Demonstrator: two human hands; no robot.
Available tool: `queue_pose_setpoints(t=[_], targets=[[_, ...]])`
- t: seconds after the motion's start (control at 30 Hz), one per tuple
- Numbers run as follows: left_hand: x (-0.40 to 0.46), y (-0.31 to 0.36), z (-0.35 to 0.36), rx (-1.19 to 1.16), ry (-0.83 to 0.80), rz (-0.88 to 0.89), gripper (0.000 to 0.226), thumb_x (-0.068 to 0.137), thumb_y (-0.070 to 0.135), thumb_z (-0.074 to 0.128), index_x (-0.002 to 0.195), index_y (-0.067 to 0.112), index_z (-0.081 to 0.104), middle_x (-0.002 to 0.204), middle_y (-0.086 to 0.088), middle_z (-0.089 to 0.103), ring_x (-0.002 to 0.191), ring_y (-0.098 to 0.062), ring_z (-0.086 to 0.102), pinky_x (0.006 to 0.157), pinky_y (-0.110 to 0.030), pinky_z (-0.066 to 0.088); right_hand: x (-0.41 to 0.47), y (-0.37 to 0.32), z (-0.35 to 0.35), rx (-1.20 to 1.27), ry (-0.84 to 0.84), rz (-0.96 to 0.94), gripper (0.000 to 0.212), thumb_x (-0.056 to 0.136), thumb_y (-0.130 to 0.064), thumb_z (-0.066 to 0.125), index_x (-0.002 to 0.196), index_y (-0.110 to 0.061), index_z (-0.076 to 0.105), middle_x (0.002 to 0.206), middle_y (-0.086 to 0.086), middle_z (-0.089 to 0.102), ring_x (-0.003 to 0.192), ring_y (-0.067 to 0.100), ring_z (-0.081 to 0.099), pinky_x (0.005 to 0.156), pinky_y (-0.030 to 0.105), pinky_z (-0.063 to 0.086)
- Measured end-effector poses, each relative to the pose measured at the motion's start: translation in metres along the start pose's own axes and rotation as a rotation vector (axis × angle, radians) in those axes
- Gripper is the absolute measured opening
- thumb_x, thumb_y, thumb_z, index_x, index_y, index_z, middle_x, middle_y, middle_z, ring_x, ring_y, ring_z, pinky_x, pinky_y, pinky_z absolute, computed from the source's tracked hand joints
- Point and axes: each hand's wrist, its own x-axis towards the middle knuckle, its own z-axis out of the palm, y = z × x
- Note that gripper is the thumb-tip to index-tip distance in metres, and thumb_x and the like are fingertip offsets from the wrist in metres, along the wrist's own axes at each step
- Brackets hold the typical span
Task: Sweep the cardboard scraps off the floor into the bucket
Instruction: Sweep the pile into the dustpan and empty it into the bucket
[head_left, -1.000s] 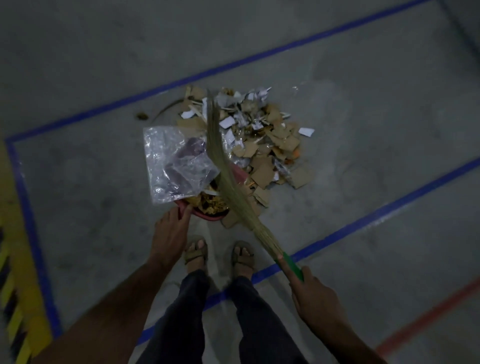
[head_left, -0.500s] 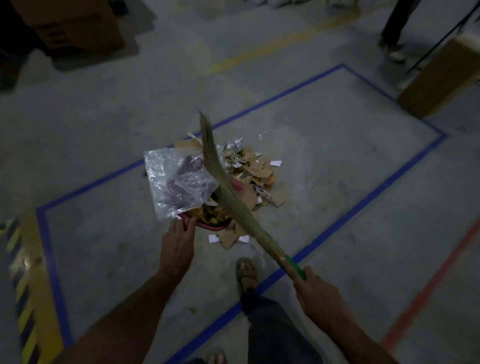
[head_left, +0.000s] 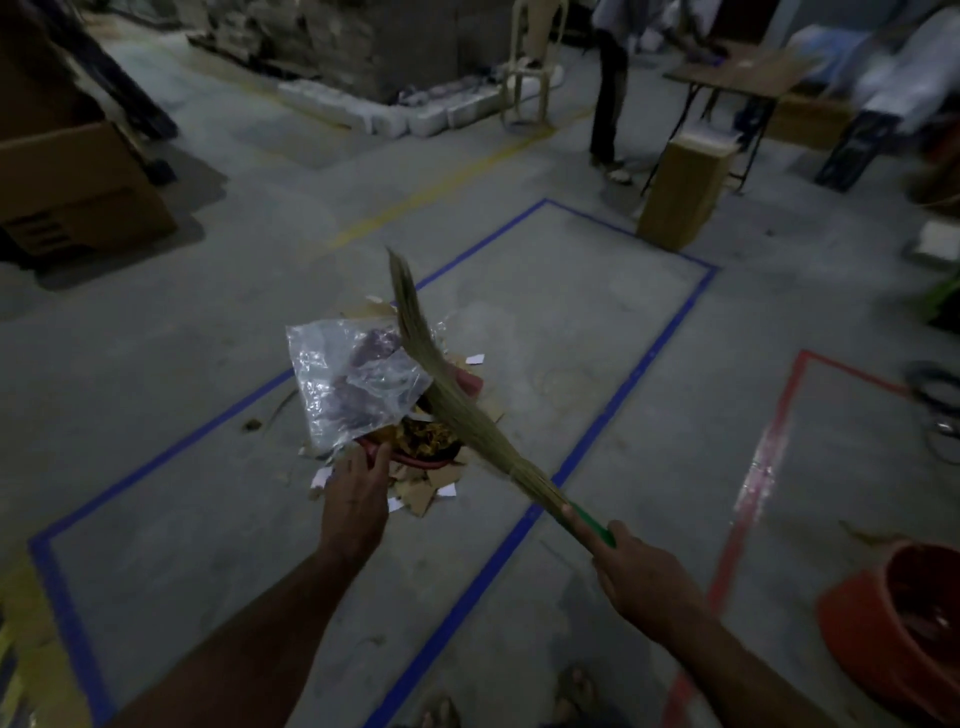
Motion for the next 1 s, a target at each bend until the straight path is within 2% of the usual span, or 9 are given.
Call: queue_pose_setpoints(t=[0.2,0.3,0.4,0.47,0.6,0.67,0.77,0.93,1.0], targets=[[-0.034,0.114,-0.018,-0.017,0.019,0.120,0.065,0.067,-0.005,0.073,0.130,0.006,0.061,0.104,-0.022,0.060,0.088,-0.042,0.059,0.071,-0.049,0.048,-0.099,0.073,-0.014,-0.014,0.019,0.075,0.093,0.091,-0.024,0.054,0.154,-0.046,-0.011,0.102,0.005,0.052,0.053,0.018,0.042,0.049,0.033,0.043],[-0.051,0.188,-0.015,-0.054,0.001,0.167,0.060,0.076,-0.003,0.072,0.133,0.007,0.059,0.106,-0.019,0.057,0.089,-0.037,0.057,0.070,-0.046,0.050,-0.152,0.123,-0.019,0.003,-0.057,0.176,0.101,0.081,-0.023,0.068,0.156,-0.044,0.003,0.095,0.003,0.055,0.050,0.018,0.052,0.044,0.030,0.038],[-0.065,0.265,-0.002,-0.072,-0.030,0.213,0.055,0.084,0.000,0.066,0.137,0.010,0.056,0.106,-0.017,0.057,0.087,-0.034,0.056,0.067,-0.045,0.050,-0.206,0.181,-0.014,-0.010,-0.015,0.214,0.091,0.093,-0.022,0.049,0.150,-0.053,-0.015,0.109,0.006,0.052,0.066,0.025,0.055,0.057,0.036,0.043],[-0.073,0.317,0.008,-0.080,-0.072,0.247,0.053,0.086,0.005,0.065,0.138,0.011,0.054,0.108,-0.017,0.056,0.084,-0.035,0.057,0.065,-0.044,0.051,-0.239,0.217,-0.012,-0.005,-0.026,0.255,0.097,0.084,-0.021,0.062,0.154,-0.051,0.001,0.100,0.005,0.056,0.059,0.021,0.051,0.054,0.036,0.045],[-0.092,0.425,0.012,-0.135,-0.128,0.322,0.056,0.079,0.001,0.068,0.133,0.011,0.056,0.103,-0.017,0.056,0.081,-0.038,0.056,0.061,-0.044,0.049,-0.305,0.289,-0.002,-0.034,-0.129,0.367,0.109,0.057,-0.023,0.085,0.151,-0.041,0.033,0.090,0.009,0.064,0.036,0.016,0.048,0.034,0.025,0.012],[-0.102,0.473,0.011,-0.173,-0.159,0.346,0.053,0.082,0.000,0.069,0.131,0.012,0.056,0.103,-0.016,0.056,0.082,-0.036,0.056,0.061,-0.043,0.048,-0.329,0.315,-0.007,0.048,-0.173,0.401,0.106,0.066,-0.026,0.081,0.152,-0.048,0.023,0.100,0.008,0.063,0.045,0.018,0.056,0.040,0.027,0.020],[-0.111,0.534,0.020,-0.186,-0.192,0.416,0.054,0.081,0.000,0.070,0.131,0.014,0.054,0.100,-0.014,0.056,0.081,-0.033,0.055,0.062,-0.044,0.048,-0.373,0.352,0.011,0.050,-0.088,0.479,0.089,0.094,-0.028,0.045,0.146,-0.055,-0.022,0.126,0.008,0.045,0.089,0.031,0.063,0.063,0.038,0.044],[-0.116,0.632,0.041,-0.189,-0.315,0.526,0.054,0.082,0.003,0.069,0.133,0.016,0.054,0.102,-0.013,0.058,0.082,-0.031,0.057,0.062,-0.044,0.051,-0.419,0.403,0.031,0.204,-0.057,0.647,0.087,0.098,-0.029,0.041,0.140,-0.060,-0.028,0.138,0.012,0.042,0.090,0.029,0.063,0.069,0.039,0.050],[-0.117,0.672,0.055,-0.195,-0.340,0.576,0.048,0.086,0.008,0.066,0.132,0.016,0.055,0.105,-0.013,0.059,0.084,-0.031,0.058,0.064,-0.043,0.052,-0.427,0.424,0.035,0.233,-0.059,0.715,0.106,0.088,-0.027,0.061,0.144,-0.059,-0.023,0.117,0.008,0.054,0.062,0.015,0.048,0.049,0.027,0.036]])
